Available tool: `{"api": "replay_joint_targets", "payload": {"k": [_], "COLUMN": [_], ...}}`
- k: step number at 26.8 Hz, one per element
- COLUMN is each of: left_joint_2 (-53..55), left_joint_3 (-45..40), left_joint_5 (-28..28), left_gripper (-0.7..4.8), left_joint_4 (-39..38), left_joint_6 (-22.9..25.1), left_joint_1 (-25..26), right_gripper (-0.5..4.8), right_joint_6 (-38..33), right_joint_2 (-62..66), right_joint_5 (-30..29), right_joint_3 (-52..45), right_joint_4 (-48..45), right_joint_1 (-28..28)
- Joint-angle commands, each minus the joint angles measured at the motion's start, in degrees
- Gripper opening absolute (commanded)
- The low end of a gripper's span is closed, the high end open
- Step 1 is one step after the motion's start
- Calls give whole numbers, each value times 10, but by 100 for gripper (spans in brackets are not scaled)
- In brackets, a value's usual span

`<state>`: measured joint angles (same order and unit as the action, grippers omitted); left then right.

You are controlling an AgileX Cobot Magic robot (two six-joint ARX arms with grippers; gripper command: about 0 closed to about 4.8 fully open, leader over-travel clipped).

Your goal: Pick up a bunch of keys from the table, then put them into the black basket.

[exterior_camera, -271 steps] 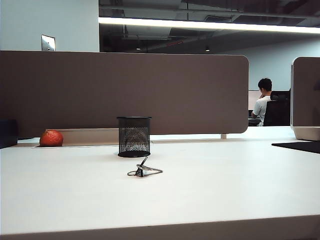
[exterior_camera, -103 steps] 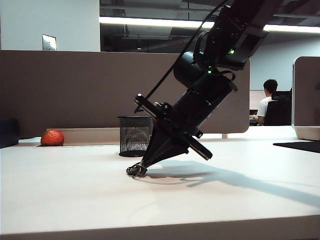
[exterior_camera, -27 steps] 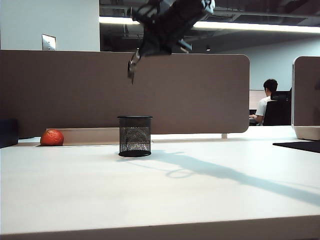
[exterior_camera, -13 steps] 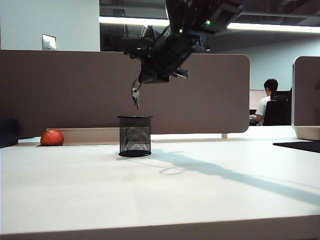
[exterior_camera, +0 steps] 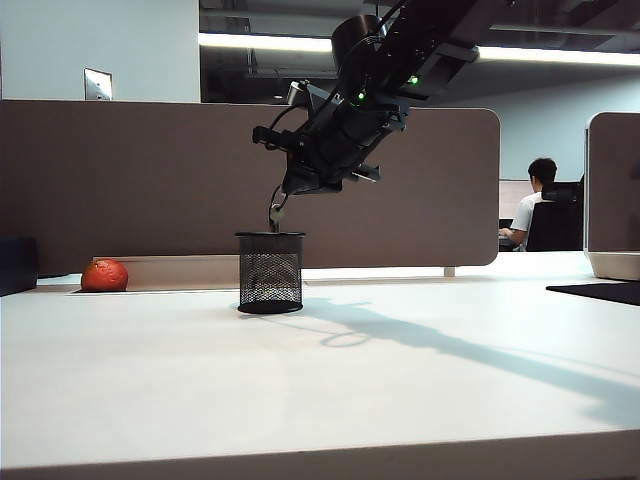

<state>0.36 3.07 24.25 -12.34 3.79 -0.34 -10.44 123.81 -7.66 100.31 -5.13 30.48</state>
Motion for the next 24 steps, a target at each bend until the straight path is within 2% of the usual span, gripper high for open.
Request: {"api": "replay_joint_targets", "payload": {"k": [1, 10, 14, 24], "left_joint_2": [0, 0, 0, 0], "left_joint_3": [3, 3, 3, 3], "left_joint_5": [0, 0, 0, 0], "left_gripper": [-6, -6, -6, -6], "left_joint_4": [4, 4, 4, 4], "left_joint_6": [-2, -2, -2, -2], "left_joint_1": [0, 0, 0, 0], "right_gripper": [-9, -3, 115, 116], "right_joint_6": [0, 0, 0, 0], "right_joint_2": [-4, -4, -5, -6], "right_joint_5": [1, 0, 0, -2], "right_joint_3": [4, 4, 4, 4], "right_joint_4": [-12, -12, -11, -11], "right_joint_1": [1, 1, 1, 1]}}
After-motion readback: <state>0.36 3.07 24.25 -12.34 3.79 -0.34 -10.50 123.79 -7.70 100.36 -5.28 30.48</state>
